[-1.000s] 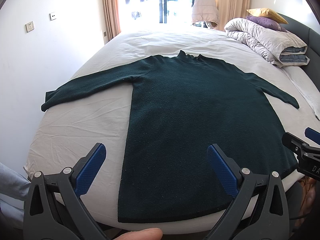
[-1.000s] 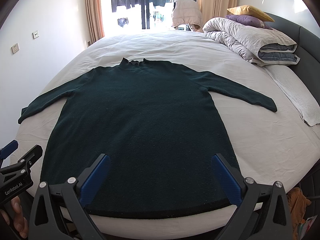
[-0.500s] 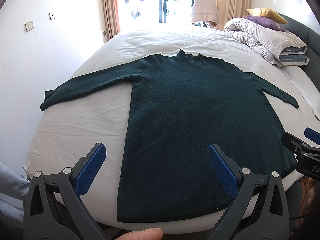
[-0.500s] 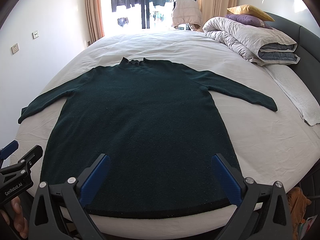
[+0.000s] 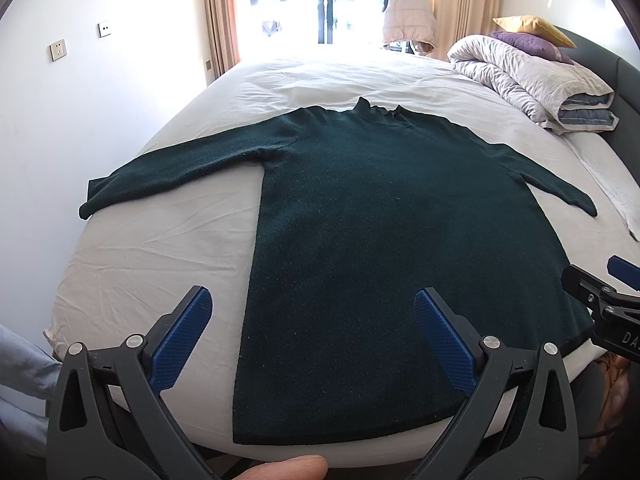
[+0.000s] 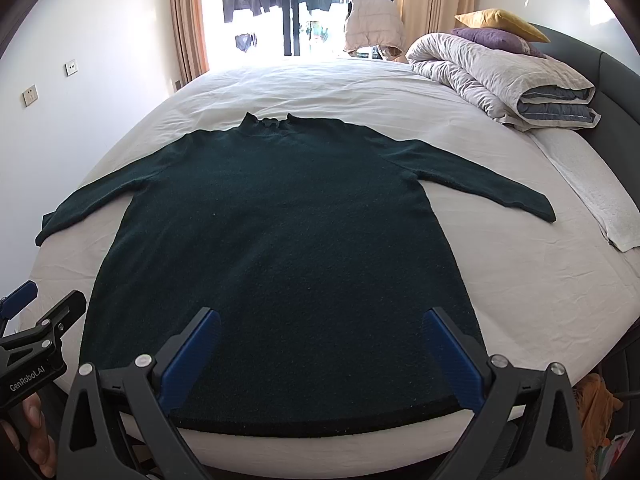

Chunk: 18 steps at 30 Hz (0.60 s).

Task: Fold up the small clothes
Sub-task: 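Grasp the sweater sleeve cuff with the left gripper while the right tool approaches the body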

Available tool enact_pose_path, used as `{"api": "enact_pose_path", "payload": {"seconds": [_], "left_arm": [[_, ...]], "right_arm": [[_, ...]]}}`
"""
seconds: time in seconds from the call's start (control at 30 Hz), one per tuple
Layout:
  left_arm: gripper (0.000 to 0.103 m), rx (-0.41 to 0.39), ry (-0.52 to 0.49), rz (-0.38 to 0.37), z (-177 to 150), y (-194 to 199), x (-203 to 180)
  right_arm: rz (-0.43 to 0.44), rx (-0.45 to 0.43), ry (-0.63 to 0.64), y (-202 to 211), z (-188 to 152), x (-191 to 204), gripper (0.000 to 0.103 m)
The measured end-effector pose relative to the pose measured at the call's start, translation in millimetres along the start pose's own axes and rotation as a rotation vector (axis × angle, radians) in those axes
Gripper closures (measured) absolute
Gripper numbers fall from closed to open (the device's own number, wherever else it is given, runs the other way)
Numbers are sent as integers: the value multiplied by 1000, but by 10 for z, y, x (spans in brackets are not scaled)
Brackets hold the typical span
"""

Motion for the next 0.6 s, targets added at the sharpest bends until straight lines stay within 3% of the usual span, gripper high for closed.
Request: {"api": "enact_pose_path", "payload": {"seconds": [0.43,0.53,0.6], "left_arm": [[0,-48,1,-20,-24,-38,76],[0,-47,60,-59,29,-145,299],[0,-15,155,-120,89,-311,567]], "right_arm": [[3,30,26,-82,33,59,0],[36,37,47,-149,72,135,0],[68,41,54,-200,124,202,0]]}}
Point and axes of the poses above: each gripper's, at about its wrist camera, not at the fingertips, and y roughly against the way its jaws point, x to its left, z to its top, the point moved 1 cm from there along -y, roughly the way its jaws point, and after that the axes turned 2 degrees about -x, right-handed, at the moved point
